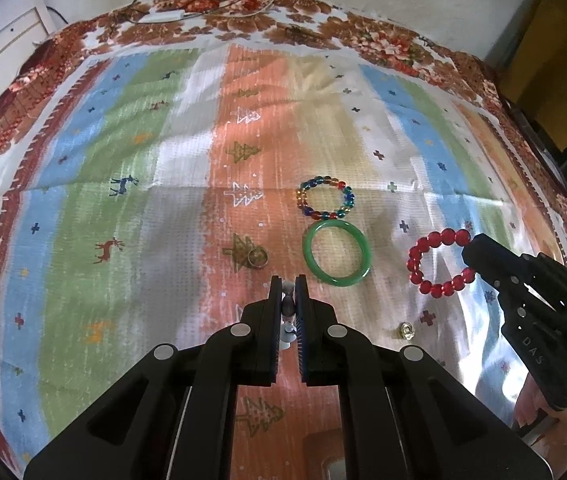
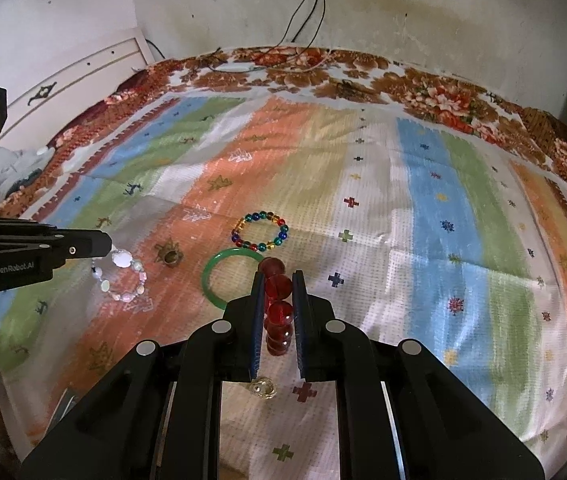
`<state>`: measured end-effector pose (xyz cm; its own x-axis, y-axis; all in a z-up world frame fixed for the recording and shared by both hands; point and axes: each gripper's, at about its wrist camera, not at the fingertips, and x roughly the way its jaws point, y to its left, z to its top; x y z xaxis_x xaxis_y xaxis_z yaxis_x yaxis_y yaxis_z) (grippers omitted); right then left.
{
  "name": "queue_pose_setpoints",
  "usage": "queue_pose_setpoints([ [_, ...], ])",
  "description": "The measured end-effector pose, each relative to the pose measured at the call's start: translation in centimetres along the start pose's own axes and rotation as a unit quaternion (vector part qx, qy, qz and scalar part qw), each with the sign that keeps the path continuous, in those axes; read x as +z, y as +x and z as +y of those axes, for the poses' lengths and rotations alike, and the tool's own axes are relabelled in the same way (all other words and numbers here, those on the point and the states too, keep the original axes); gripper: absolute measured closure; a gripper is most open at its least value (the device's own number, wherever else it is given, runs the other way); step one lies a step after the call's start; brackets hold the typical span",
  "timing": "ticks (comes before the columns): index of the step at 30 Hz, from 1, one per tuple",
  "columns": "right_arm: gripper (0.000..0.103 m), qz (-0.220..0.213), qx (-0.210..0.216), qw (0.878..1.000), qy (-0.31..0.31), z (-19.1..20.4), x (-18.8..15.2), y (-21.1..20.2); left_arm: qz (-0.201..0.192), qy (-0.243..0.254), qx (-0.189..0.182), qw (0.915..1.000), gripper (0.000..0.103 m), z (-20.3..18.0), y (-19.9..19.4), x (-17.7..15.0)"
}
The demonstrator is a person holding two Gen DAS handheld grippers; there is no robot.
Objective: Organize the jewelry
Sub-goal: 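Lift both bracelets and carry them over the silver tin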
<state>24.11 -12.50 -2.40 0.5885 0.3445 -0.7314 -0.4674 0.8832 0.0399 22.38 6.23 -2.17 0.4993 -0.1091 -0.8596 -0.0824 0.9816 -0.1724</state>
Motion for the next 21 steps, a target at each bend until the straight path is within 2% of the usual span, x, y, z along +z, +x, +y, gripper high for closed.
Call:
queue_pose_setpoints([
  [15,0.089,-0.039,0.015,0.999,-0.013,1.8,-1.7,-4.6,-0.038,0.023,-0.005,0.999,0.097,-1.7,-4.1,-2.7],
  [21,0.089,-0.053,0.025,0.998,-0.016,2.2,-2.2,-6.2,-0.059,0.013,-0.024,0.9979,0.097,-2.0,-6.0,-3.7],
])
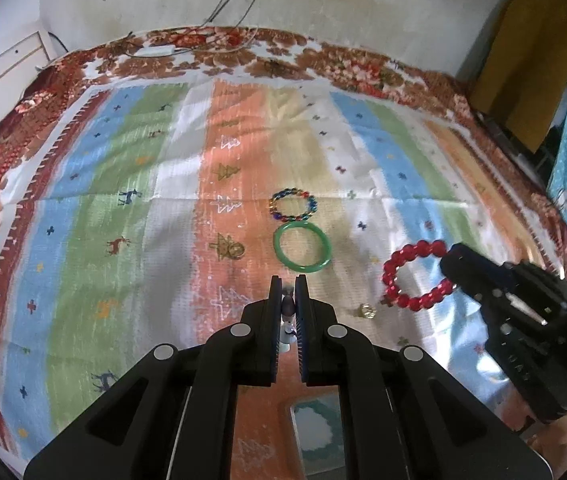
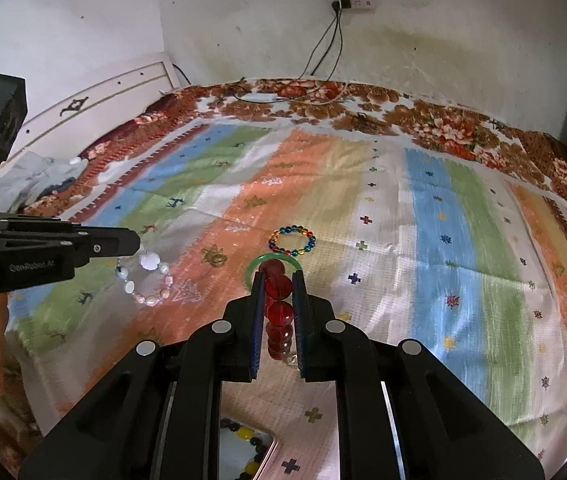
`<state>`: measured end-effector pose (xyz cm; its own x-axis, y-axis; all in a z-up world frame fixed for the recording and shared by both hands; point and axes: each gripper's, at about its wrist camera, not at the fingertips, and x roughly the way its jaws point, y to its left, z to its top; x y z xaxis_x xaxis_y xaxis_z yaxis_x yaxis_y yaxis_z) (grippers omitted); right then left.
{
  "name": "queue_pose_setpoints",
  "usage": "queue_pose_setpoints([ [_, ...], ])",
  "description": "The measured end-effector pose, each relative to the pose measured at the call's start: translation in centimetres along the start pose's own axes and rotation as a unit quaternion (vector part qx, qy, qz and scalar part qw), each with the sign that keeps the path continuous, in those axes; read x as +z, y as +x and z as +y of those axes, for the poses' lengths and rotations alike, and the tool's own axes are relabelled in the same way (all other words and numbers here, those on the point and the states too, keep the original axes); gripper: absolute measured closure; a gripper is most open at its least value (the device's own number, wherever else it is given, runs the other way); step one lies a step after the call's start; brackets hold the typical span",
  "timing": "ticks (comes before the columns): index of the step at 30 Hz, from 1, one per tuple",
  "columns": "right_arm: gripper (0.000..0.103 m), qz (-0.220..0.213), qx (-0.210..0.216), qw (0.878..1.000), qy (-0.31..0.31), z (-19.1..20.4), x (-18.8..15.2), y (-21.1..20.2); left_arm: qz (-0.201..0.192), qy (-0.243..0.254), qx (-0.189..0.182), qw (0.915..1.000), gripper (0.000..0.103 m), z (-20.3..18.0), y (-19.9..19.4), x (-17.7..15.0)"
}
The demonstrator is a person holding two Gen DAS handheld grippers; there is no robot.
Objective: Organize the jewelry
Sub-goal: 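Lift both bracelets and carry them over the silver tin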
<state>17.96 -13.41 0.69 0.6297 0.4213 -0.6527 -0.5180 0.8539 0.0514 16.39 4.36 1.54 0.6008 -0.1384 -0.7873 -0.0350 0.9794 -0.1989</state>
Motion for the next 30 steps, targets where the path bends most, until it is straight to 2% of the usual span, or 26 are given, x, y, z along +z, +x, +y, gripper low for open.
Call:
queue_pose_setpoints([
  [13,0.089,-0.018,0.009,1.0,-0.009,1.0,-0.5,-2.1,-0.028,0.016,-0.009,0.9994,0.097,-1.7,-2.6,-1.6],
  [30,0.089,-0.016,0.027,0.999,-0.028,2.9,-2.6,-4.9,-0.023,0.032,-0.016,0.9991,0.097,-3.1,-3.8,-4.8],
])
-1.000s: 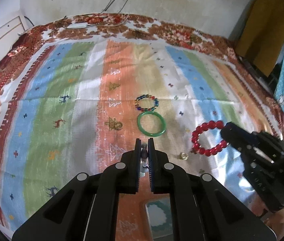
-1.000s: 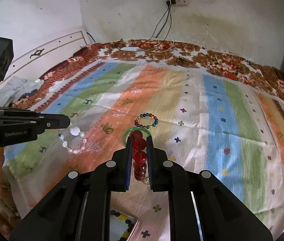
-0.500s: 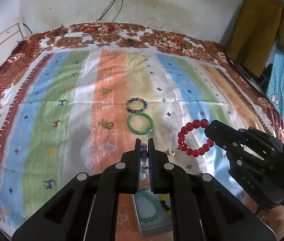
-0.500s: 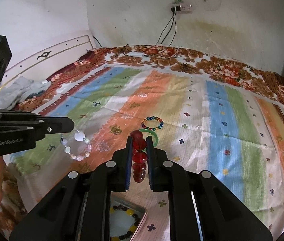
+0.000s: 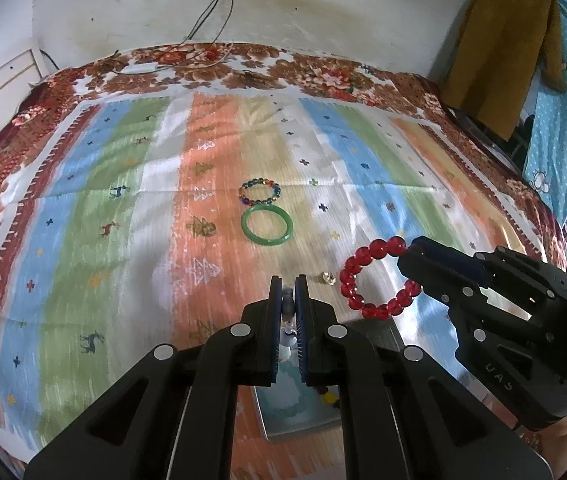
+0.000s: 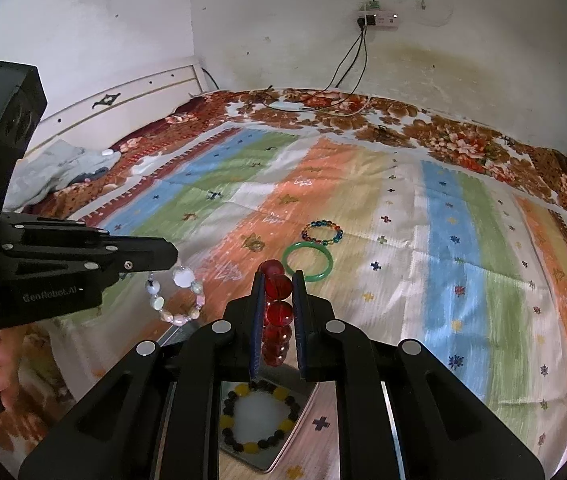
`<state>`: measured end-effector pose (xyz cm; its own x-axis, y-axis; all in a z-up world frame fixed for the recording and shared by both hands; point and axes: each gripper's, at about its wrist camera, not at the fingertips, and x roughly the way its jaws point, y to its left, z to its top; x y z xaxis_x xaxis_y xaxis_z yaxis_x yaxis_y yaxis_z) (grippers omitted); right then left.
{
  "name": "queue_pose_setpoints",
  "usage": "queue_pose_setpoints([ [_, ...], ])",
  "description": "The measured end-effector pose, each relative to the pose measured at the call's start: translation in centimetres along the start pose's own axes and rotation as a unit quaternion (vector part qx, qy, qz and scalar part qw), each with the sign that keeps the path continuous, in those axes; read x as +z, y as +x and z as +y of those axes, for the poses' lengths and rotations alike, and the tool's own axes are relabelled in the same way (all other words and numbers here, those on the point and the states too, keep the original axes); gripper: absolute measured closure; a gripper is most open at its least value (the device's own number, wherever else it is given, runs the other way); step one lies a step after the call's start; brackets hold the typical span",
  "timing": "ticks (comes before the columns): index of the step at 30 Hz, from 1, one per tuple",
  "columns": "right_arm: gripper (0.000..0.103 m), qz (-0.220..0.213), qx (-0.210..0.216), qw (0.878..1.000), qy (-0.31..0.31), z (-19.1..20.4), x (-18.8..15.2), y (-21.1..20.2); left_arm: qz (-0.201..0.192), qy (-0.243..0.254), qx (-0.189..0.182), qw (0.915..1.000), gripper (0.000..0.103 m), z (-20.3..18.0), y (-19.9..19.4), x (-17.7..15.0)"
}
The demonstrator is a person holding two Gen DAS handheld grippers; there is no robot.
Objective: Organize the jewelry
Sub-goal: 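Lift both bracelets and carry them over the silver tin, then open both tools to drop the bracelets into the tin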
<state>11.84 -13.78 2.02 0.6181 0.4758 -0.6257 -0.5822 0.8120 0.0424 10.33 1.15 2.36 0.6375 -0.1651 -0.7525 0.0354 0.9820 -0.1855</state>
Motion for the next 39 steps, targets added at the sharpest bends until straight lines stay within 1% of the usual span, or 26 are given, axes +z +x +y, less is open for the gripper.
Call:
queue_pose_setpoints([
  [6,0.089,0.008,0.006,1.0,-0.003,0.8,-1.1,-0.6,0.009,0.0,-0.003,1.0,0.097,-0.4,0.0,-1.5],
  [11,0.089,0.02,0.012,1.0,-0.002,1.1,-1.8,-0.6,0.017,0.005,-0.012,0.9998,0.097,-0.7,0.0,-1.9],
  [13,0.089,0.023,0.009,1.0,0.003,1.0,-2.0,-0.5,0.022,0.0,-0.016,0.9996,0.096,-0.6,0.2,-2.1],
  [14,0.088,0.027,0.009,1.0,0.01,0.7,-2.1,-0.4,0.026,-0.006,-0.019,0.9995,0.091,-0.4,0.4,-2.2],
  [16,0.078,0.033,0.002,0.999,0.019,0.3,-2.2,-0.2,0.031,-0.015,-0.016,0.9993,0.081,-0.1,0.8,-2.3],
  [17,0.069,0.033,-0.002,0.999,0.021,0.1,-2.2,-0.2,0.031,-0.015,-0.009,0.9994,0.08,0.0,0.8,-2.3],
  [18,0.065,0.031,-0.005,0.999,0.021,-0.1,-2.1,-0.3,0.029,-0.015,-0.002,0.9995,0.08,0.1,0.8,-2.3],
  [21,0.061,0.03,-0.011,0.999,0.028,-0.8,-2.1,-0.2,0.025,-0.023,0.007,0.9994,0.079,0.7,0.8,-2.1],
  [25,0.06,0.038,-0.017,0.998,0.039,-1.8,-2.1,0.4,0.026,-0.03,0.022,0.999,0.067,1.7,1.2,-1.8],
  [28,0.056,0.043,-0.02,0.998,0.041,-2.3,-2.1,0.9,0.027,-0.033,0.036,0.9985,0.064,2.3,1.6,-1.6],
  [31,0.053,0.047,-0.02,0.998,0.044,-2.6,-1.9,1.5,0.016,-0.033,0.05,0.998,0.064,2.7,1.6,-1.2],
  [34,0.049,0.051,-0.022,0.997,0.047,-2.9,-1.7,2.2,-0.004,-0.033,0.059,0.9977,0.053,2.9,1.4,-0.5],
  [36,0.048,0.053,-0.023,0.997,0.048,-3.2,-1.5,2.7,-0.006,-0.029,0.066,0.9974,0.053,3.1,1.8,0.0],
  [39,0.047,0.058,-0.019,0.997,0.056,-3.7,-1.1,3.5,0.005,-0.032,0.074,0.9967,0.053,3.7,3.0,0.7],
])
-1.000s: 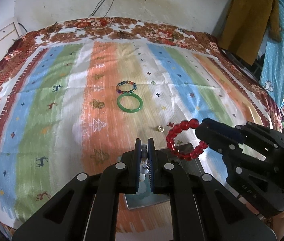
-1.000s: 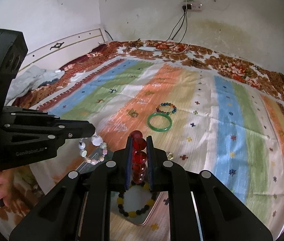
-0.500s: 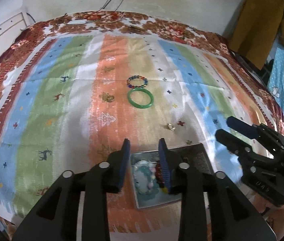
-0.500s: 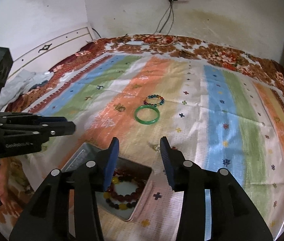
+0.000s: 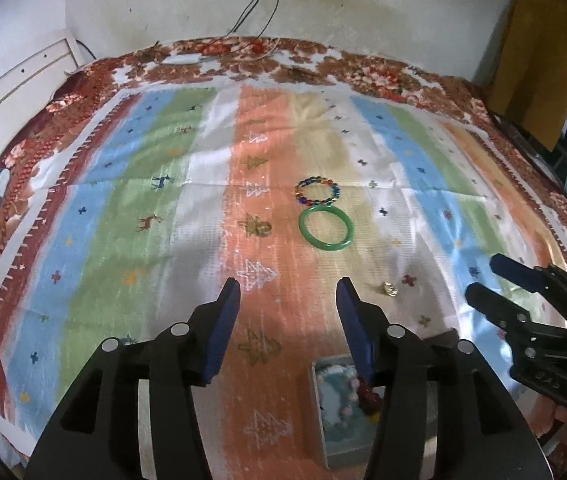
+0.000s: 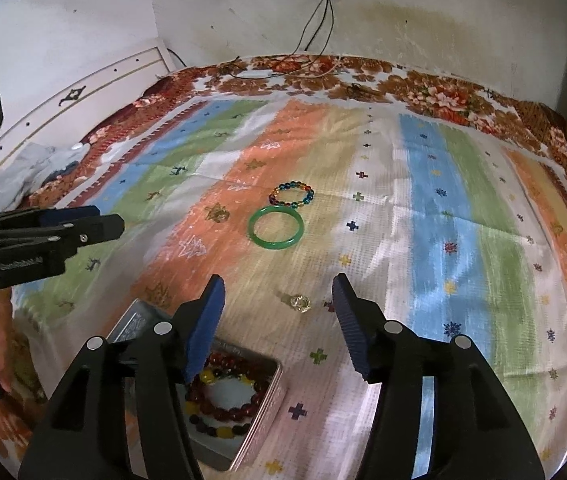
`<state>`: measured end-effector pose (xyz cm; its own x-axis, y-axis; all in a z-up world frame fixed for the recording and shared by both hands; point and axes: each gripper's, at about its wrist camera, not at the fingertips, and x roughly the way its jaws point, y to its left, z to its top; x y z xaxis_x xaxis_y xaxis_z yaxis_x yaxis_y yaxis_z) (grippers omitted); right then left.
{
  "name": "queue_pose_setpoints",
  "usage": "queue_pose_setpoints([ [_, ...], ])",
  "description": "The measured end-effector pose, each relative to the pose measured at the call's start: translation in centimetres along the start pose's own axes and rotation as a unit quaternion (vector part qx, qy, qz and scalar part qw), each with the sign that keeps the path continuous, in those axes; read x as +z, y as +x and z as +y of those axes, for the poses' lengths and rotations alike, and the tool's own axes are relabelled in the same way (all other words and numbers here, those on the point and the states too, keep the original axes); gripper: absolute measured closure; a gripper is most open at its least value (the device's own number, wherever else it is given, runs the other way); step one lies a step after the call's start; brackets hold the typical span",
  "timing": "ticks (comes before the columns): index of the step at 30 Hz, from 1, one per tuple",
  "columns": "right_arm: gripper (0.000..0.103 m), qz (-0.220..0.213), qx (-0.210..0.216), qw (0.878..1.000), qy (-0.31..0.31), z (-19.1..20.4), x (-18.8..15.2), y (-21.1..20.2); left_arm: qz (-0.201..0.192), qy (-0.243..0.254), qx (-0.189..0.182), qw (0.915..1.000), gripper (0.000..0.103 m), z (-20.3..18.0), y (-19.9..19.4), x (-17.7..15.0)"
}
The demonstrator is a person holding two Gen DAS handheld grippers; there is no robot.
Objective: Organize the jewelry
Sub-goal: 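Open both tools to drop the bracelets into the tin, then move both tools back toward the green bangle and multicolour bracelet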
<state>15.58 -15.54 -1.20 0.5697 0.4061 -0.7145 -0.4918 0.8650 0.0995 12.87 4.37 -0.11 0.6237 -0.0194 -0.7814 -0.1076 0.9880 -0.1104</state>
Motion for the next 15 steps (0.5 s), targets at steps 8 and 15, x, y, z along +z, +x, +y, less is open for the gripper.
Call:
queue_pose_setpoints([
  [8,0.046,0.017,-0.001,1.0,0.015,-1.1,0.9,2.3,0.024,-0.001,0.014,0.9996,0.049,1.0,2.9,2.1],
  [15,0.045,0.031,0.0,0.999,0.02,-1.8,1.3,3.4,0.042,-0.014,0.006,0.999,0.048,1.7,4.6,3.4],
])
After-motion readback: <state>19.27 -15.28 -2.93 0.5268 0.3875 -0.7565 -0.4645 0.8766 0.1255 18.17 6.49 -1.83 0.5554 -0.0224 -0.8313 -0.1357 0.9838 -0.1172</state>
